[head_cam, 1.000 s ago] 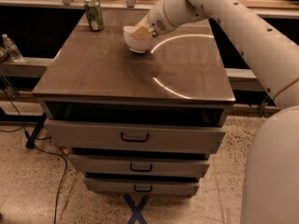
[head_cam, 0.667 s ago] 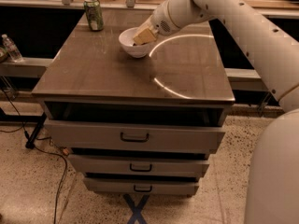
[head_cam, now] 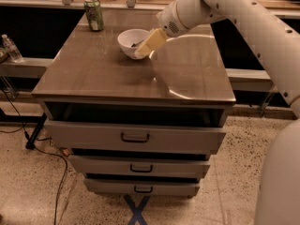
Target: Pick rxbar chocolate from white bowl and place on counter
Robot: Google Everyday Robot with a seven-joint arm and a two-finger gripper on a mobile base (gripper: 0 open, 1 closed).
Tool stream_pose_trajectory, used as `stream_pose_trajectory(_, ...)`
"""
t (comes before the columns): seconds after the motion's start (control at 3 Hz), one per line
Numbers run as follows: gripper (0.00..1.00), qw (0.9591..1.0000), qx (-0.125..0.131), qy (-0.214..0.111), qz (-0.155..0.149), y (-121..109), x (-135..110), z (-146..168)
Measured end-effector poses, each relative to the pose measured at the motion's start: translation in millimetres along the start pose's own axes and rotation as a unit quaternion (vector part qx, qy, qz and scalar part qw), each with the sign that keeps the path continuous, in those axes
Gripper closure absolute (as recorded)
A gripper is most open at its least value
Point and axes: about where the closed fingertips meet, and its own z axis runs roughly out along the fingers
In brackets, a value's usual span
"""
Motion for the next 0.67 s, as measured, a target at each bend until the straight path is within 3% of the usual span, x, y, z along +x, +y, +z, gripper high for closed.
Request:
stream_pose_trajectory(0.33, 0.00, 0.9999, -0.011, 0.005, 0.007, 0.1, 19.6, -25.2)
stream_pose_trajectory(0.67, 0.00, 0.9999, -0.013, 0.003, 0.006, 0.9, 19.3, -22.7)
